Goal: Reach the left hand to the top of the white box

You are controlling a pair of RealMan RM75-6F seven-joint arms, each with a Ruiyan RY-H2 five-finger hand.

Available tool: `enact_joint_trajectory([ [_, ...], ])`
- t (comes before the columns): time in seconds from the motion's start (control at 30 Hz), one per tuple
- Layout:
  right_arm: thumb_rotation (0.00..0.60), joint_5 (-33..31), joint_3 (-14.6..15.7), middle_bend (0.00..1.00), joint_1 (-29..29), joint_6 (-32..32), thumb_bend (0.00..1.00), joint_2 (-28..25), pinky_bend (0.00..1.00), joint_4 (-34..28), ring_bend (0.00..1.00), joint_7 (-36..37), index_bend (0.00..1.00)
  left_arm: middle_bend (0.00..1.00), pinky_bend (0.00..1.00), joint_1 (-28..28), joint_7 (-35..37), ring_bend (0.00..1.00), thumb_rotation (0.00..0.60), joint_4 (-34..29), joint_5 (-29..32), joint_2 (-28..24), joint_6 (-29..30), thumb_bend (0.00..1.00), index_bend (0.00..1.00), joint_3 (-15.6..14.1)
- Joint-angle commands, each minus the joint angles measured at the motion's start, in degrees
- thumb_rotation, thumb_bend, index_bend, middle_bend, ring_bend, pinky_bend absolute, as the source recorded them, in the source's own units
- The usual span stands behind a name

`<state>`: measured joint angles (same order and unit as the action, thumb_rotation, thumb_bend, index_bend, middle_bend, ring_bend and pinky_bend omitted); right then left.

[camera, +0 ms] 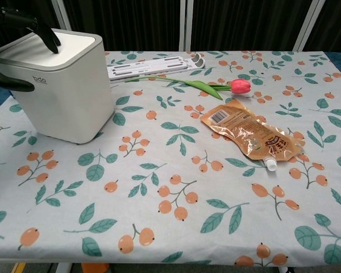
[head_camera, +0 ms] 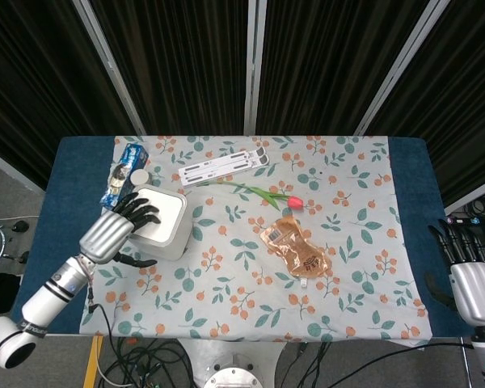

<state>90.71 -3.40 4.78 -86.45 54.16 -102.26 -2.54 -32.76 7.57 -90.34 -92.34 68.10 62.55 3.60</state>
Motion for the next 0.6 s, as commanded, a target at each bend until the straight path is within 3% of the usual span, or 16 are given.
enact_joint_trajectory([
  [0.03,0.6,0.0,0.0,0.0,0.0,0.0,0.32,0.0,0.0,0.0,0.0,0.0,0.0,0.32,0.03,-0.3,-0.3,0.12,0.316,0.2,0.1,0.5,-0.4,0.02,0.37,-0.3],
  [0.37,0.6,0.1,0.1,0.0,-0.4,-0.8,0.32,0.1,0.0,0.3,0.0,0.3,0.0,0.3,0.03,2.9,1.1,0.12,0.308,0.4,0.8,-0.8,10.5,0.02,0.35,3.0],
  [0.6,0.6,-0.3,0.0,0.0,-0.5,-0.7,0.32,0.4,0.0,0.8,0.0,0.4,0.0,0.3,0.03,7.5,2.7,0.12,0.311,0.2,4.6,-3.7,15.4,0.02,0.35,3.5],
])
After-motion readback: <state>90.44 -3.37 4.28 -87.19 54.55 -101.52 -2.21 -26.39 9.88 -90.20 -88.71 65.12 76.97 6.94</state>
